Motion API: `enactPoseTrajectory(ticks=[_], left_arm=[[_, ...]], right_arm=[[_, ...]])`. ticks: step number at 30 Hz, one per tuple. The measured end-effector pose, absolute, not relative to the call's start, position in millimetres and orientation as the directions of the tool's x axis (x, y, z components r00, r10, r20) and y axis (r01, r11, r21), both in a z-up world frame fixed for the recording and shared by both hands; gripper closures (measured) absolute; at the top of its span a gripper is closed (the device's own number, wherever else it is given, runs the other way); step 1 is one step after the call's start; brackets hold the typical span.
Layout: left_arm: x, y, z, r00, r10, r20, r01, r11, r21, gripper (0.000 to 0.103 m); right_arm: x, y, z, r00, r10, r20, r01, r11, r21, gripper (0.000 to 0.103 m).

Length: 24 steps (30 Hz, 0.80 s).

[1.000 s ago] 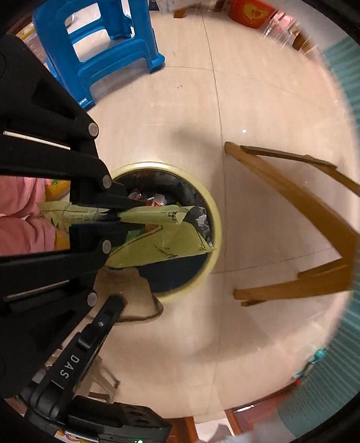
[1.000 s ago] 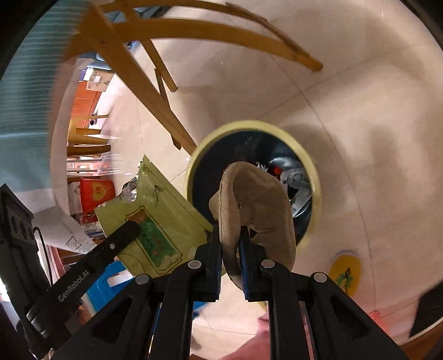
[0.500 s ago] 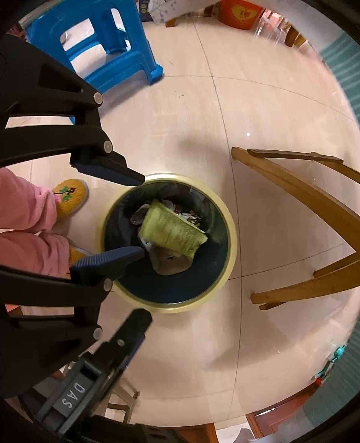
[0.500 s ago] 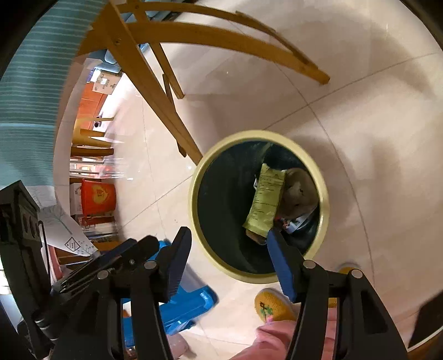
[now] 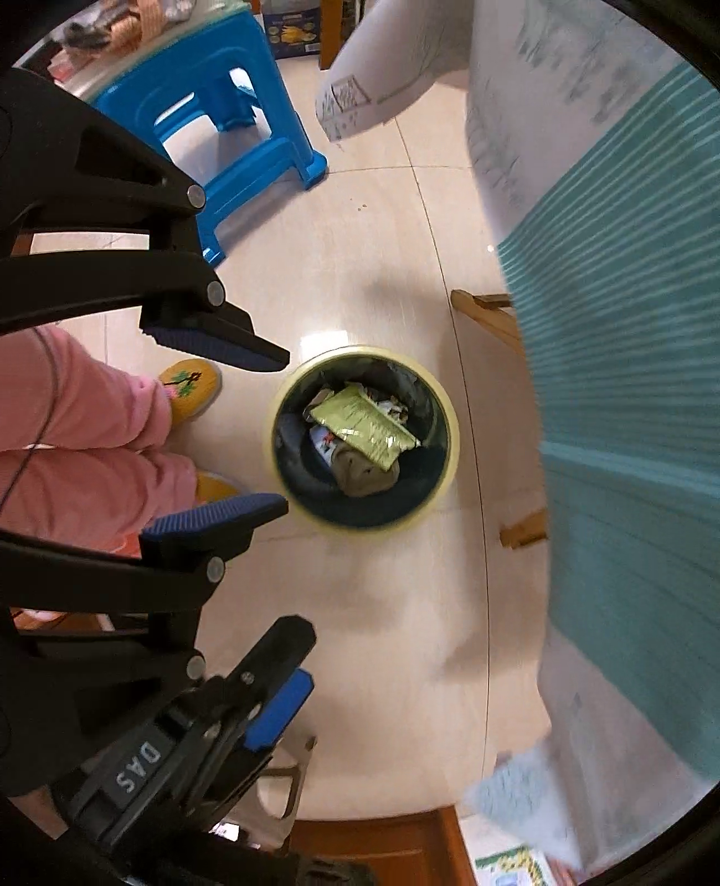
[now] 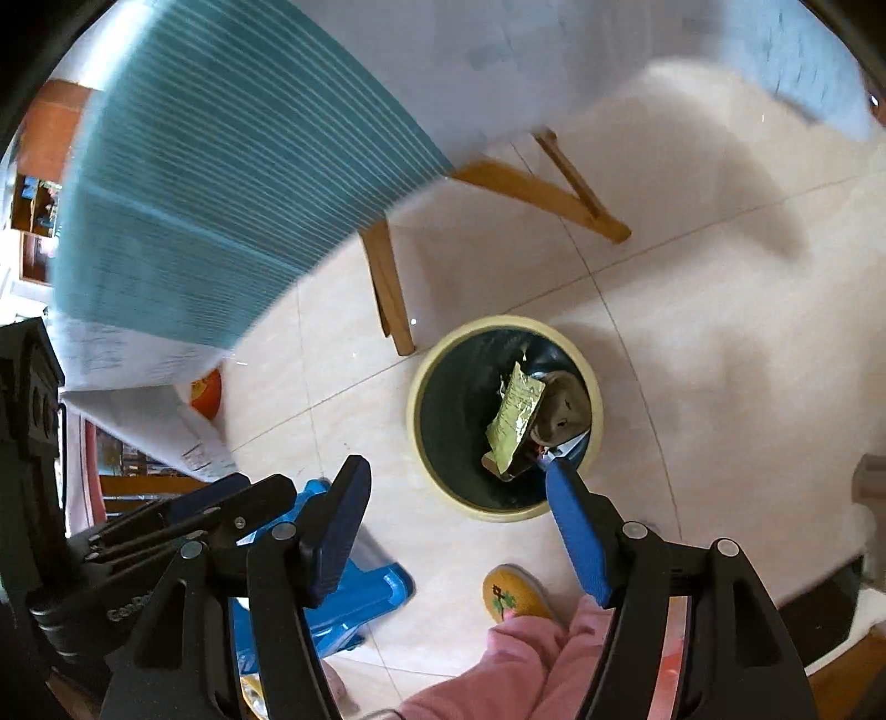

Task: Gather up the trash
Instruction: 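Move both tools back over the table toward the red paper cup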

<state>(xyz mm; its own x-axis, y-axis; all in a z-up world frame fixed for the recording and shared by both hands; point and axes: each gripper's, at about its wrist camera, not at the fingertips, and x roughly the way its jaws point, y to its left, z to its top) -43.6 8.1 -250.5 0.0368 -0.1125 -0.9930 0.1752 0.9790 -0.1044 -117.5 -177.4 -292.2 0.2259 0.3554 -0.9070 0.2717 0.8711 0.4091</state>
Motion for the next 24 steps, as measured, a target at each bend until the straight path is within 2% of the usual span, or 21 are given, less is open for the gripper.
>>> enactPoseTrajectory(ticks=[6, 12, 16, 24], left_arm=[[-52, 11, -173, 0.062, -0.122, -0.991, 0.210, 0.972, -0.106, 0.061], [-49, 25, -98, 0.120, -0.133, -0.984, 0.179, 0.978, -0.110, 0.060], [-44, 34, -49, 0.195, -0.145, -0.970, 0.159, 0.981, -0.115, 0.047], [-30, 41, 44, 0.380, -0.135, -0.915, 0.113, 0.989, -0.099, 0.046]], right_arm=[[-118, -179, -214, 0.265, 0.347, -0.900, 0.216, 0.888, 0.406, 0.036], [-114, -177, -125, 0.315, 0.350, -0.882, 0.143, 0.901, 0.409, 0.036], [-109, -175, -78, 0.344, 0.365, -0.865, 0.094, 0.903, 0.418, 0.036], [-86, -177, 3, 0.415, 0.412, -0.811, -0.039, 0.899, 0.437, 0.036]])
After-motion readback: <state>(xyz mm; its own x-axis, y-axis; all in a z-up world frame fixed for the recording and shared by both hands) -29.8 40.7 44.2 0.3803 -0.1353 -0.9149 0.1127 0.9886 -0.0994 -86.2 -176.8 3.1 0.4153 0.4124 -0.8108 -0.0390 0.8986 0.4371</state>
